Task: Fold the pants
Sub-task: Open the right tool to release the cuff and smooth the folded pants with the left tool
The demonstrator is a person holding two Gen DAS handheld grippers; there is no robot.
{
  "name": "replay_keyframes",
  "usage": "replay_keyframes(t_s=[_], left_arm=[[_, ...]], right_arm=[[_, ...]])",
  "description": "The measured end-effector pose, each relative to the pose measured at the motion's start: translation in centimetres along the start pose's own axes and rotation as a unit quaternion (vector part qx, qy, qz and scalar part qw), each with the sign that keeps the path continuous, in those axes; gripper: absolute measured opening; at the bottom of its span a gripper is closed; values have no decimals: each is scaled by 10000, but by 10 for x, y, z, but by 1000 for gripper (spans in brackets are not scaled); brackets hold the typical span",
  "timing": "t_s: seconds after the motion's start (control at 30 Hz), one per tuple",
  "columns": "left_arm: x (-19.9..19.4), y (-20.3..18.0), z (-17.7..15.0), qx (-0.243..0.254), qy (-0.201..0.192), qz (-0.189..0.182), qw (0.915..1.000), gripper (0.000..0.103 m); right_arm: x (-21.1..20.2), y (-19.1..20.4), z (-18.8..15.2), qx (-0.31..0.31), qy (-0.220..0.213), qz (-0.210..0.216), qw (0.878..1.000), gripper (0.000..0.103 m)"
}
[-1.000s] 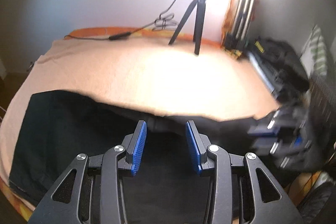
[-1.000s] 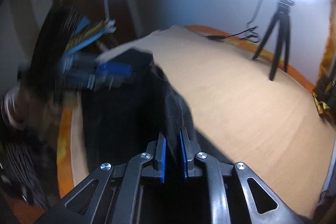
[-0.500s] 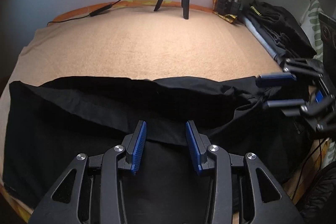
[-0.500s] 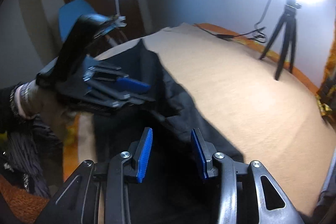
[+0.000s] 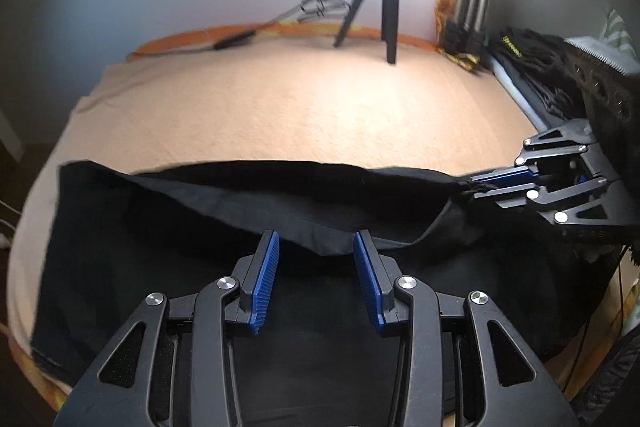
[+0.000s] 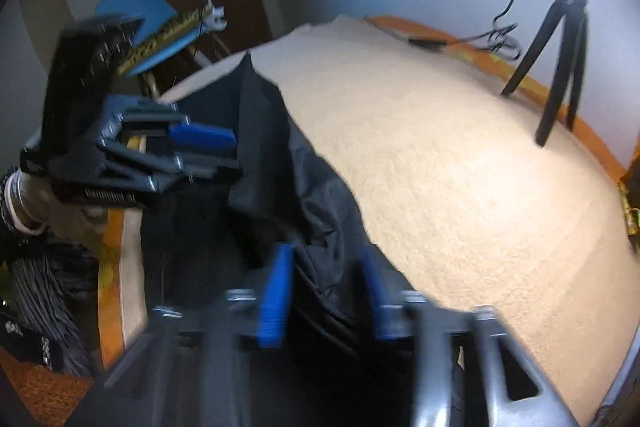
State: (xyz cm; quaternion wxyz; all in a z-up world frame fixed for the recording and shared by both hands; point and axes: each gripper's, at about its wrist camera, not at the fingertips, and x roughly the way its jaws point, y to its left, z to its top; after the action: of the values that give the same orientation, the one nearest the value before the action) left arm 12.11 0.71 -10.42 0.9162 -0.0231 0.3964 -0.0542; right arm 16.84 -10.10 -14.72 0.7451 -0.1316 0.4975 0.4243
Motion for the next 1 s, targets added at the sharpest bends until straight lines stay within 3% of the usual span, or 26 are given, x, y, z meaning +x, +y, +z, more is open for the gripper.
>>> replay_keyframes(t_s=[0.1, 0.2, 0.33, 0.43, 0.53, 0.6, 0.73, 0.77, 0.83, 1.0], left_arm=[[-14, 10, 3, -110, -244, 170, 9995, 38], [-14, 23, 1, -307, -217, 262, 9989, 38], [-8, 33, -6, -416, -72, 354, 9985, 38], [-14, 41, -9, -429, -87, 454, 9980, 38], [-27, 58, -13, -578, -180, 581, 9965, 38], [-39, 77, -19, -796, -287, 661, 9942, 39], [-65, 123, -28, -1301, -492, 824, 9869, 40], [-72, 136, -30, -1435, -532, 844, 9846, 45], [-85, 159, -38, -1683, -575, 800, 9808, 51], [-96, 219, -66, -2606, -521, 478, 9628, 51]], right_arm=[[-6, -14, 7, 170, -251, -265, 9992, 6], [-8, -48, 19, 777, -427, -618, 9941, 5], [20, -59, 31, 792, -28, -1107, 9907, 5], [34, -59, 32, 710, 206, -1456, 9866, 11], [24, -64, 37, 895, 141, -1894, 9777, 41], [12, -65, 36, 1065, 28, -2006, 9739, 41], [-24, -53, 30, 1287, -332, -1823, 9742, 41], [-31, -47, 28, 1311, -407, -1766, 9747, 41], [-50, -29, 21, 1398, -604, -1579, 9757, 42], [-70, 17, 10, 1464, -800, -1133, 9795, 46]])
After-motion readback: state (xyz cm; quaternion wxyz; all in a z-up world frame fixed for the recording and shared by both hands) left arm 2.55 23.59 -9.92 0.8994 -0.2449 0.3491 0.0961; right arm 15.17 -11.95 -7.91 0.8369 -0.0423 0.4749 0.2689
